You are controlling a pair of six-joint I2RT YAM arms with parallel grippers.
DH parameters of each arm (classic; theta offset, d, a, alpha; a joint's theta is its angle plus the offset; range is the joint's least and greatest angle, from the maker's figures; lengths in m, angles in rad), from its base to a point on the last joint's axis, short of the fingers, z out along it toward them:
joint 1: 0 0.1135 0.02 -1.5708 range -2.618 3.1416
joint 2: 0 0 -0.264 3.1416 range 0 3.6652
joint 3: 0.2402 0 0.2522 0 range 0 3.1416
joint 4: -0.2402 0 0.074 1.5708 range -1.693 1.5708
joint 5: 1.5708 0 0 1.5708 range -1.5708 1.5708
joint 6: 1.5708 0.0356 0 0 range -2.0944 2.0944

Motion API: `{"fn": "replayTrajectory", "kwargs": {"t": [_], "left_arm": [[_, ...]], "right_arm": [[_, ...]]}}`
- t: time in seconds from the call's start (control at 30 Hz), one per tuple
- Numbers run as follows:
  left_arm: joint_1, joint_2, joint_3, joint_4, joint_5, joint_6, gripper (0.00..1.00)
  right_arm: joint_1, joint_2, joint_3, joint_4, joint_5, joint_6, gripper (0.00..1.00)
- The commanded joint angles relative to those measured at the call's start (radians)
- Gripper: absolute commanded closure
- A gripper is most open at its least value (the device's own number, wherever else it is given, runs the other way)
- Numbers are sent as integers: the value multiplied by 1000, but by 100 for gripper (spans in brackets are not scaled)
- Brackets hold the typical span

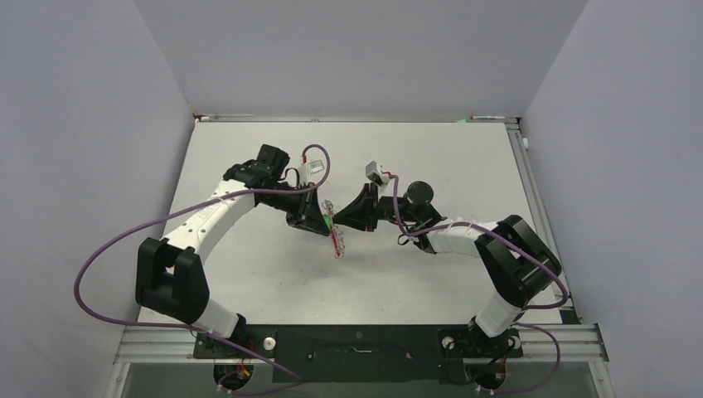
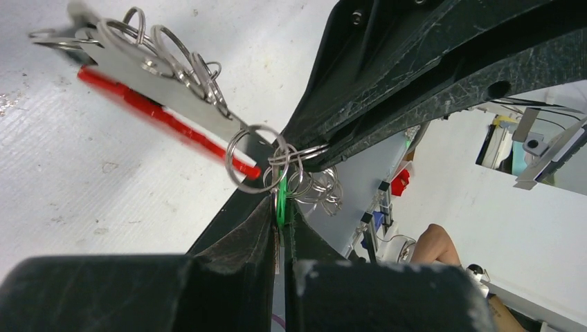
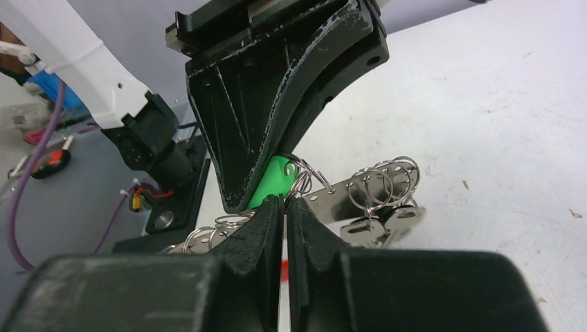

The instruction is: Remove the keys from the keyring

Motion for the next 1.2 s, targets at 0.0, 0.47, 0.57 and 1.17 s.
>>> {"fn": "replayTrajectory", "kwargs": {"t": [0.0, 0.47, 0.57, 1.17], "left_arm": [[0, -28, -15, 34, -8, 3, 100], [6, -47, -15, 18, -34, 15, 100], [5, -42, -35, 35, -41, 10, 100], [-36, -14, 29, -17, -156, 99, 100]], "right_arm": [[18, 3, 5, 390, -4, 203, 95], [-37, -8, -81, 445, 21, 191, 95], [-40, -6, -86, 523, 54, 224, 95], [6, 30, -222, 537, 103, -143, 95]]}}
